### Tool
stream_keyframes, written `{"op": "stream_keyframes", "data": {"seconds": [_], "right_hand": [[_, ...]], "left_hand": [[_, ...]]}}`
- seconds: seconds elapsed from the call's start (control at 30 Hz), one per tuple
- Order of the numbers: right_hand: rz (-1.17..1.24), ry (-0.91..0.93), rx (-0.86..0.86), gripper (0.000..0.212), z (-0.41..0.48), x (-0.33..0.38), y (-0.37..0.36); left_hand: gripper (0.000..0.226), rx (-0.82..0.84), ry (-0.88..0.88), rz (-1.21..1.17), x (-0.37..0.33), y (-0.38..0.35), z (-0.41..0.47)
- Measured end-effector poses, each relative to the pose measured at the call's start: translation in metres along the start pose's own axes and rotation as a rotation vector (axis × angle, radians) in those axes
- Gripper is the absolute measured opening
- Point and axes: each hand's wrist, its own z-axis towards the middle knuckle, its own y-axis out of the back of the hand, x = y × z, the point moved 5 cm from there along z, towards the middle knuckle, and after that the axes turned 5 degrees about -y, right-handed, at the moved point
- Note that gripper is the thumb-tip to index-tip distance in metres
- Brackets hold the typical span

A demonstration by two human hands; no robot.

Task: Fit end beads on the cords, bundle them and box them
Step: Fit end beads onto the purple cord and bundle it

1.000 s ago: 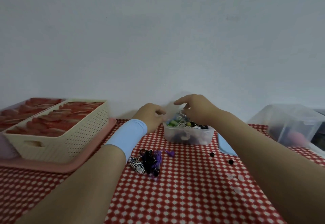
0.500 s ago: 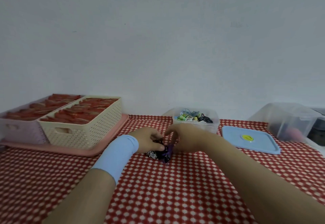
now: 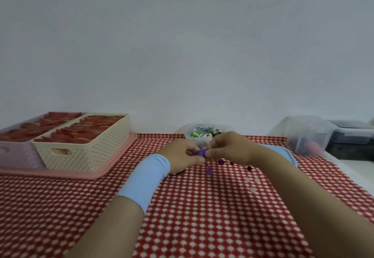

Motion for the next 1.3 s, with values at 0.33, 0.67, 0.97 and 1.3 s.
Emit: {"op": "stream_keyframes", "data": {"seconds": [0.33, 0.67, 0.97, 1.3], "right_hand": [[0.247, -0.092, -0.022, 0.01, -0.036, -0.044, 0.022], [0.428, -0.221, -0.137, 0.013, -0.044, -0.063, 0.009], [0.401, -0.204, -0.197, 0.015, -0.04, -0.06, 0.014], [0.311, -0.132, -0.077, 0.007, -0.043, -0.054, 0.01]], "left_hand": [[0.023, 0.027, -0.025, -0.225, -0.036, -0.031, 0.008], [0.035, 0.135, 0.066, -0.372, -0.01, -0.045, -0.002], [0.02, -0.074, 0.232, 0.399, -0.001, 0.002, -0.003], [0.036, -0.063, 0.042, -0.105, -0.043, -0.047, 0.009]]}}
